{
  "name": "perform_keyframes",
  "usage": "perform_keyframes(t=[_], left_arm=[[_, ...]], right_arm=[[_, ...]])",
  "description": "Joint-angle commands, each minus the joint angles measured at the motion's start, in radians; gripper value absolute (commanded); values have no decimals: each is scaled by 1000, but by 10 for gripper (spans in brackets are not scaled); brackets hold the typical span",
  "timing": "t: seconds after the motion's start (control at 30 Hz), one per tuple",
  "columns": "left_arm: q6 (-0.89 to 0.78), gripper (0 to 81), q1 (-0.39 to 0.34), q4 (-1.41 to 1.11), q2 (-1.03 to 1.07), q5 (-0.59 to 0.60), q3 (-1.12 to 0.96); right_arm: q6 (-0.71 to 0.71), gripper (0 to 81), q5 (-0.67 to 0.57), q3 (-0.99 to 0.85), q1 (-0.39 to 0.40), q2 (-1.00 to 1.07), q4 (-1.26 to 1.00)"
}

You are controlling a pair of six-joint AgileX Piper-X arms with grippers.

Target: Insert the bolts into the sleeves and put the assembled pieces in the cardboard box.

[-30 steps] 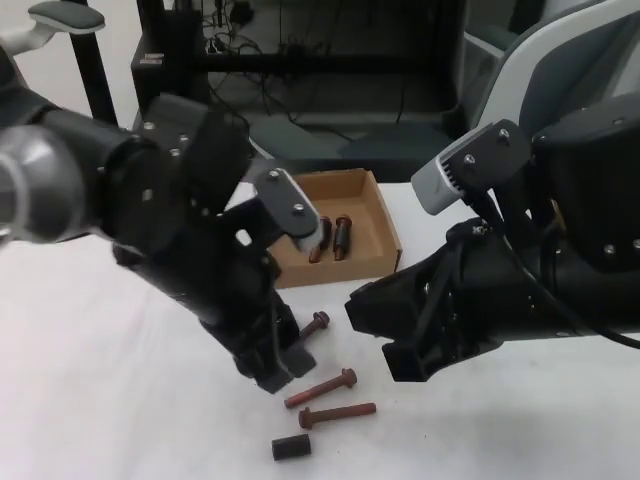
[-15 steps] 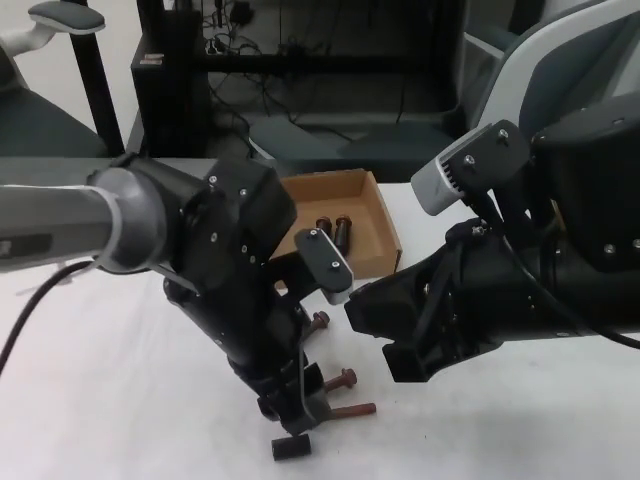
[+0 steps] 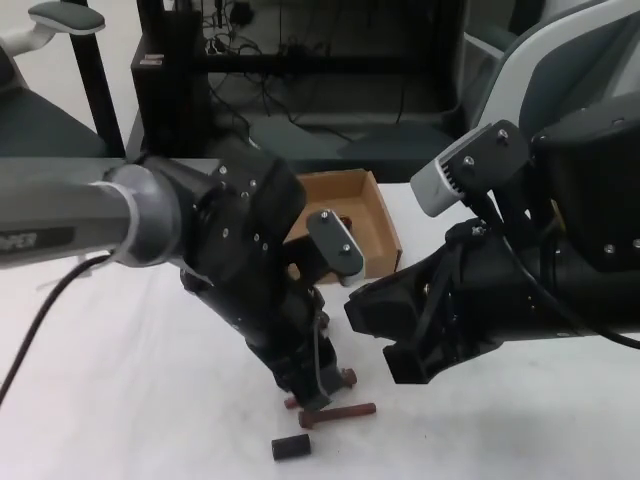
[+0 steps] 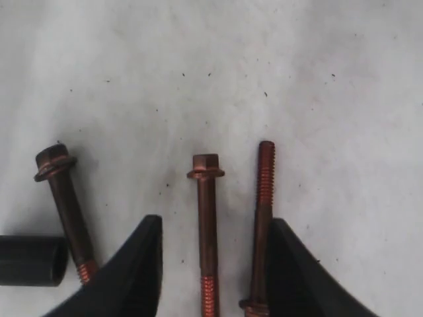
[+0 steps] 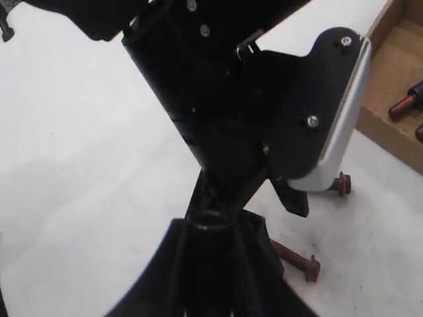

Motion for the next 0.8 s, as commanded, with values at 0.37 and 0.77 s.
perform_keyframes(t=[0.37,0.77], left_arm=[[-50,484,-4,-65,44,36,-8],[-56,484,-4,-63,66,57,-8]], right_arm=[[-24,6,-10,-2,3,-12,-14],[-24,6,-10,-2,3,-12,-14]])
